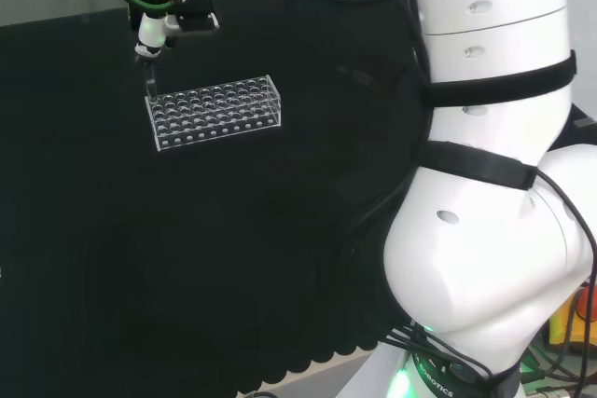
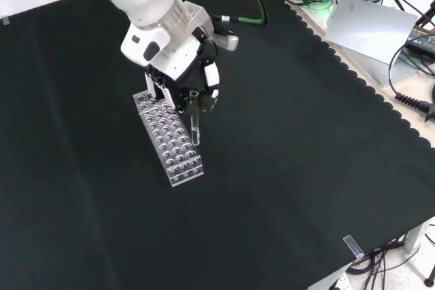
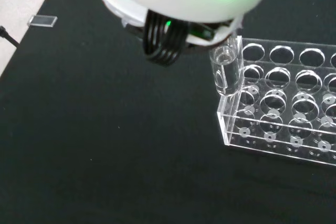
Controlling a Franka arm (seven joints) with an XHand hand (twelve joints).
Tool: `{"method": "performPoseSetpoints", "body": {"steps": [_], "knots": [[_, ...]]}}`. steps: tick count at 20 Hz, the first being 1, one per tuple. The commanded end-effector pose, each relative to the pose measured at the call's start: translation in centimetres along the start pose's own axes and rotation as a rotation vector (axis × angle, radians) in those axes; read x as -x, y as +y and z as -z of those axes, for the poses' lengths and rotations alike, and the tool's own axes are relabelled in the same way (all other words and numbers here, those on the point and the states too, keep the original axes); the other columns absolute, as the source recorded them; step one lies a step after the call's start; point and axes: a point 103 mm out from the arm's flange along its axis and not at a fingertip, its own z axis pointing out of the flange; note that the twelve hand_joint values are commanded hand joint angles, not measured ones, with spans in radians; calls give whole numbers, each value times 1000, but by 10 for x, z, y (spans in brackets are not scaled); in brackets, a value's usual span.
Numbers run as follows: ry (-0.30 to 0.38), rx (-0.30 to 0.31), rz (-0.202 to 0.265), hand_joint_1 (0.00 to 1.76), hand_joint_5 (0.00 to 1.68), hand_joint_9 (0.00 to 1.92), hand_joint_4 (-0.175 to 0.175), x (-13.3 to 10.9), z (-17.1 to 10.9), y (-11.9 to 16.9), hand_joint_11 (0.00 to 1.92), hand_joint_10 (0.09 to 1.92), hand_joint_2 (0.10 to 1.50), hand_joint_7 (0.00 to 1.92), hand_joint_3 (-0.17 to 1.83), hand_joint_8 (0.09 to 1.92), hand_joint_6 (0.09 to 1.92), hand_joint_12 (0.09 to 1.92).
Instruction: Put the test tube back in the rack.
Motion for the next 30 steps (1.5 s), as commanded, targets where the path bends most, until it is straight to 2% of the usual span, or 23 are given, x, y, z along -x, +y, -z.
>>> {"method": "performPoseSetpoints", "body": {"steps": [1, 9, 16, 30], "knots": [[-71, -58, 5, 1227, 1364, 1589, -175, 2, -14, 12, 1015, 491, 645, 1670, 626, 573, 476, 1107], [-99, -69, -17, 1227, 1366, 1591, -175, 15, -16, 22, 1008, 492, 644, 1673, 626, 571, 473, 1108], [-85, -80, -3, 1227, 1368, 1592, -175, 13, -19, 33, 1004, 492, 643, 1675, 628, 569, 471, 1113], [-88, -103, 7, 1227, 1370, 1593, -175, 10, -28, 33, 999, 493, 641, 1677, 629, 566, 467, 1121]]}}
